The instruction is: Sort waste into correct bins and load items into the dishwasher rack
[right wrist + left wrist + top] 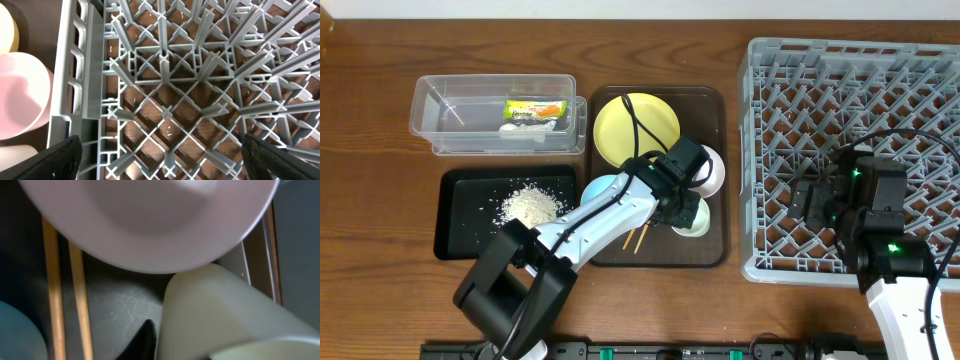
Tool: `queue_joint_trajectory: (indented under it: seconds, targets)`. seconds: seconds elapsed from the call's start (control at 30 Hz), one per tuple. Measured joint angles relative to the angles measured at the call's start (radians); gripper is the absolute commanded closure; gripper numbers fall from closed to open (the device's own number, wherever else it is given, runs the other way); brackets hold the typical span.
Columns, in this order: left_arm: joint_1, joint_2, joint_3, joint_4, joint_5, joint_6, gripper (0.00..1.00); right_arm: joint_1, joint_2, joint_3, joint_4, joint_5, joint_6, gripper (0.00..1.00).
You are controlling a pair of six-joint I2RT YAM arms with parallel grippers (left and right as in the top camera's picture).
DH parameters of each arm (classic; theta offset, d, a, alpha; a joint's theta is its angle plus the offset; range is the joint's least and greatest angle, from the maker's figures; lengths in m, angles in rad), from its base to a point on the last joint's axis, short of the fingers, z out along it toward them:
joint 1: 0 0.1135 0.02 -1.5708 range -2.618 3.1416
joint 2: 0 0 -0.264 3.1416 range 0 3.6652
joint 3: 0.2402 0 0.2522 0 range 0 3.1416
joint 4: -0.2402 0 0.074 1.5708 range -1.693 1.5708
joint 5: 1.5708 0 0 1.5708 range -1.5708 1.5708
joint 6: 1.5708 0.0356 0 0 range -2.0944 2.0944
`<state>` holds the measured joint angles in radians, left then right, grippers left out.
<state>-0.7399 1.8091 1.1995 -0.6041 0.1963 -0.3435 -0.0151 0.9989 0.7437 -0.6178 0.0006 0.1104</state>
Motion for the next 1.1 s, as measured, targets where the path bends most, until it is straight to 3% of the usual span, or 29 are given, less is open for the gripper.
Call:
queue_joint_trajectory:
  seconds: [0.23,0.33,0.47,0.73,0.83,0.97,1.1]
  targets:
    - [0.044,-0.048,0.0,-0.031,0.003,-0.008,0.94,0.0,0.0,0.0,0.01,0.0,0.0,0.01]
    - [0.111,-0.136,0.0,-0.039,0.016,-0.008,0.94,0.0,0.0,0.0,0.047,0.0,0.002,0.15]
    - [0.248,-0.253,0.0,0.043,0.115,-0.016,0.94,0.0,0.0,0.0,0.107,-0.045,0.004,0.16]
    - [0.522,-0.212,0.0,0.416,0.571,-0.196,0.94,0.0,0.038,0.005,0.238,-0.481,-0.062,0.11]
    - [0.537,-0.146,0.0,0.541,0.781,-0.287,0.94,0.001,0.084,0.007,0.269,-0.669,-0.113,0.01]
    - [0.503,-0.075,-0.001,0.573,0.992,-0.368,0.94,0.035,0.159,0.007,0.322,-0.839,-0.16,0.01]
    - [0.451,-0.061,-0.001,0.577,1.083,-0.399,0.94,0.078,0.22,0.007,0.4,-0.944,-0.181,0.01]
